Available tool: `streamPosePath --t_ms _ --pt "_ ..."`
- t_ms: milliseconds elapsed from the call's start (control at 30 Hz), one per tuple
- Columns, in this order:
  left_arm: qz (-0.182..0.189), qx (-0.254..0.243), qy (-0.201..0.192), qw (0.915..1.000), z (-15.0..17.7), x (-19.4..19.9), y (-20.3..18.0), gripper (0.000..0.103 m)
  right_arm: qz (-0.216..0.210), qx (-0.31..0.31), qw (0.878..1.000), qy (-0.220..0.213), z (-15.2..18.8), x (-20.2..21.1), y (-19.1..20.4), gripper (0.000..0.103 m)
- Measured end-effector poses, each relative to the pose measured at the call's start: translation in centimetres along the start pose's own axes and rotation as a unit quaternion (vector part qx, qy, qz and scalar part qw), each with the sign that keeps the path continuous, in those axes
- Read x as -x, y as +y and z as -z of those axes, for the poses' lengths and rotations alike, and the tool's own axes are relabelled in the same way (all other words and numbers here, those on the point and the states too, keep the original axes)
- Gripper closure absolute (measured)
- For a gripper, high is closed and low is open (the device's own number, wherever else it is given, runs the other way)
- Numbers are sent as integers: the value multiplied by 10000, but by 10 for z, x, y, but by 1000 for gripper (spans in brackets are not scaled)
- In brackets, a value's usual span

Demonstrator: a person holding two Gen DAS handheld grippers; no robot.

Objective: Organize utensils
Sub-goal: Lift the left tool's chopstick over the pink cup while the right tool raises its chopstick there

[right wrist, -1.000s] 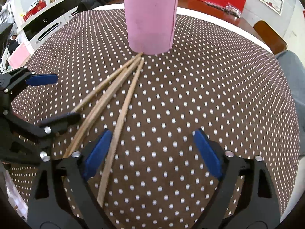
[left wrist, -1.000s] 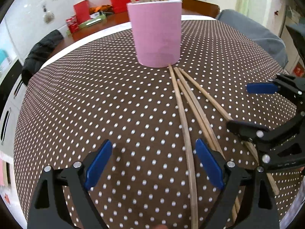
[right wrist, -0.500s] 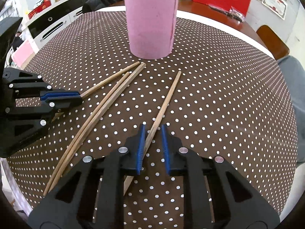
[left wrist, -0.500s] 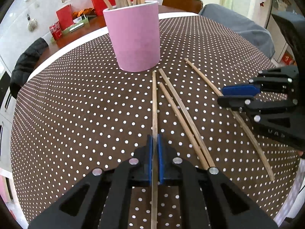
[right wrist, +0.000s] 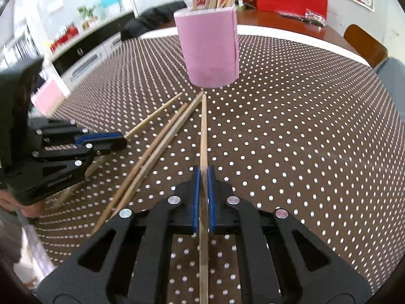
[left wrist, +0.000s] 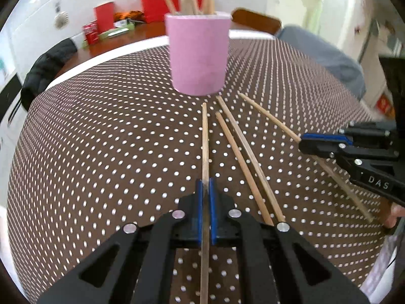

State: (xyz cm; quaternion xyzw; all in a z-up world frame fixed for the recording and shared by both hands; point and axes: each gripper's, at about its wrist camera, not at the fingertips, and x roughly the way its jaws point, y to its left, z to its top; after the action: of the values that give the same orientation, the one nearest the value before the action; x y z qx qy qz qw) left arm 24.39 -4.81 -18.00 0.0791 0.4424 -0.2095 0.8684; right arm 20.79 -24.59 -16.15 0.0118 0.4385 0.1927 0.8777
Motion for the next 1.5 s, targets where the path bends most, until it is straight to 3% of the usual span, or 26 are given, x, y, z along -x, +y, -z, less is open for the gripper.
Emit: streamPosePath --t_ms 167,367,600,900,1033,1300,1500 --pt "81 454 -581 9972 4 26 6 98 -248 -97 9987 -446 2 23 3 97" --pt "155 818 -1495 9853 -1 60 11 98 -465 -124 9937 -1014 -4 46 8 97" --pt "285 1044 -2644 9583 -21 95 17 98 -742 -243 9815 -1747 -20 72 5 97" --pt "419 789 -3576 9296 -71 118 6 98 -829 -106 9651 -2482 -69 96 1 97" --pt "424 708 -4040 9110 -102 122 9 98 -838 -80 9556 -2823 -97 106 -1 97" --pt "591 806 -4660 8791 -171 106 20 98 -799 -233 9285 -3619 -178 106 -13 97" --pt "746 1115 -4802 8668 -197 70 33 98 -822 -445 9182 -3850 -217 80 -27 97"
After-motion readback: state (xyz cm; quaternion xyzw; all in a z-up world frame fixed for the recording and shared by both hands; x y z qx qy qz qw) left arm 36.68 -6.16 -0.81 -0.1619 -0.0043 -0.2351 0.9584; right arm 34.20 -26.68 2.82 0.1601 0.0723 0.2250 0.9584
